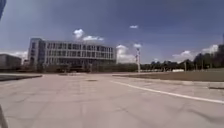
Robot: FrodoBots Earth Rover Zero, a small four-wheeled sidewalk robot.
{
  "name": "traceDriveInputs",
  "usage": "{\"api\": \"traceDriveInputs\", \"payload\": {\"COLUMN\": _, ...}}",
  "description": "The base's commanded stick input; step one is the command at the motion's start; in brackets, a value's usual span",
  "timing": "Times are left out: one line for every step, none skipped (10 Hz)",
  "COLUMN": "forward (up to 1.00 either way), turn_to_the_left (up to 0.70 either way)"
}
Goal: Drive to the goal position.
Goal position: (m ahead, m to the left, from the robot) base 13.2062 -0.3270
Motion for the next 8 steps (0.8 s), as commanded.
{"api": "traceDriveInputs", "payload": {"forward": 0.70, "turn_to_the_left": 0.10}}
{"api": "traceDriveInputs", "payload": {"forward": 0.70, "turn_to_the_left": 0.10}}
{"api": "traceDriveInputs", "payload": {"forward": 0.70, "turn_to_the_left": 0.10}}
{"api": "traceDriveInputs", "payload": {"forward": 0.70, "turn_to_the_left": 0.10}}
{"api": "traceDriveInputs", "payload": {"forward": 0.70, "turn_to_the_left": 0.10}}
{"api": "traceDriveInputs", "payload": {"forward": 0.70, "turn_to_the_left": 0.10}}
{"api": "traceDriveInputs", "payload": {"forward": 0.70, "turn_to_the_left": 0.10}}
{"api": "traceDriveInputs", "payload": {"forward": 0.70, "turn_to_the_left": 0.10}}
